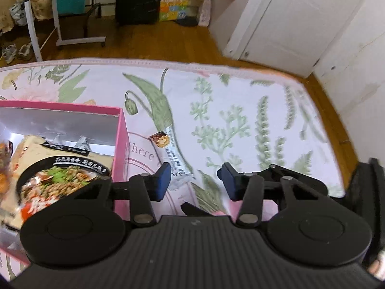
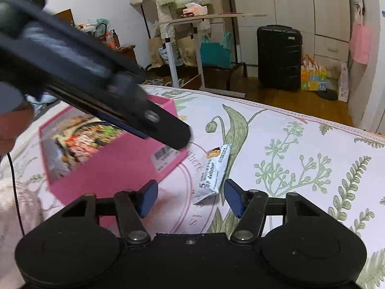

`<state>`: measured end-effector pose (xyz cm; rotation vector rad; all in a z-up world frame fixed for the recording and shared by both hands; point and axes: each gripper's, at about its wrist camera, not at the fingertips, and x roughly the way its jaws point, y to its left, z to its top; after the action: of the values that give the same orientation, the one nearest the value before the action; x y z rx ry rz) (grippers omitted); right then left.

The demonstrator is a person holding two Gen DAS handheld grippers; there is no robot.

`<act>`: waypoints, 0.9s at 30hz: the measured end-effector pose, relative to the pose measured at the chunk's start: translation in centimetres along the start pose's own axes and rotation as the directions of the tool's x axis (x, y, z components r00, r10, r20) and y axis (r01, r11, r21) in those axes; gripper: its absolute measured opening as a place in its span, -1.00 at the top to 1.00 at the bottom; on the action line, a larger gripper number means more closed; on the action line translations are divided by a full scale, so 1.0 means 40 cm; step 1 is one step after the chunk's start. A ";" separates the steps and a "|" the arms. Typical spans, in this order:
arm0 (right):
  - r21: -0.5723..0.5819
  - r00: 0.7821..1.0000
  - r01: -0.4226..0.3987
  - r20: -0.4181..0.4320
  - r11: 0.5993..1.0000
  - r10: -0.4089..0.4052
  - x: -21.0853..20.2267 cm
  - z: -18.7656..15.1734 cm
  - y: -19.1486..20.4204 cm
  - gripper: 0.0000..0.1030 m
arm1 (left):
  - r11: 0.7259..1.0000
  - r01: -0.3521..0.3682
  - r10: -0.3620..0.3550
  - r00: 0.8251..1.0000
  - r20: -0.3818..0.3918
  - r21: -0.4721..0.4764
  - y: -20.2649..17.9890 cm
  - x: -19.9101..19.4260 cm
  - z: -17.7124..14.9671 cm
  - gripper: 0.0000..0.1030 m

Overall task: Organize snacks
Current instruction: 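Grasp the white-wrapped bar with the left gripper while the right grasps it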

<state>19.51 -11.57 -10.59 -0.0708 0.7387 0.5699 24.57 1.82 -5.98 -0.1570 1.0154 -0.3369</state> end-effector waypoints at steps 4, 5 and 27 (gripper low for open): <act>-0.027 0.999 0.033 0.013 0.999 -0.032 0.069 -0.010 -0.015 -0.18 | 0.998 -0.037 0.034 0.998 -0.050 -0.048 0.016 0.099 0.009 0.13; -0.021 0.999 0.032 0.009 0.999 -0.032 0.087 -0.009 -0.024 -0.14 | 0.997 -0.042 0.039 0.998 -0.058 -0.059 0.020 0.119 0.011 0.14; 0.126 0.999 0.028 -0.039 0.992 -0.023 0.105 -0.036 -0.019 0.39 | 0.985 -0.043 0.030 0.997 -0.077 -0.169 0.034 0.182 -0.048 0.33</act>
<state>21.53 -10.63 -14.51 0.0267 0.8081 0.4974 26.71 0.62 -13.23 -0.2820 1.1192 -0.2229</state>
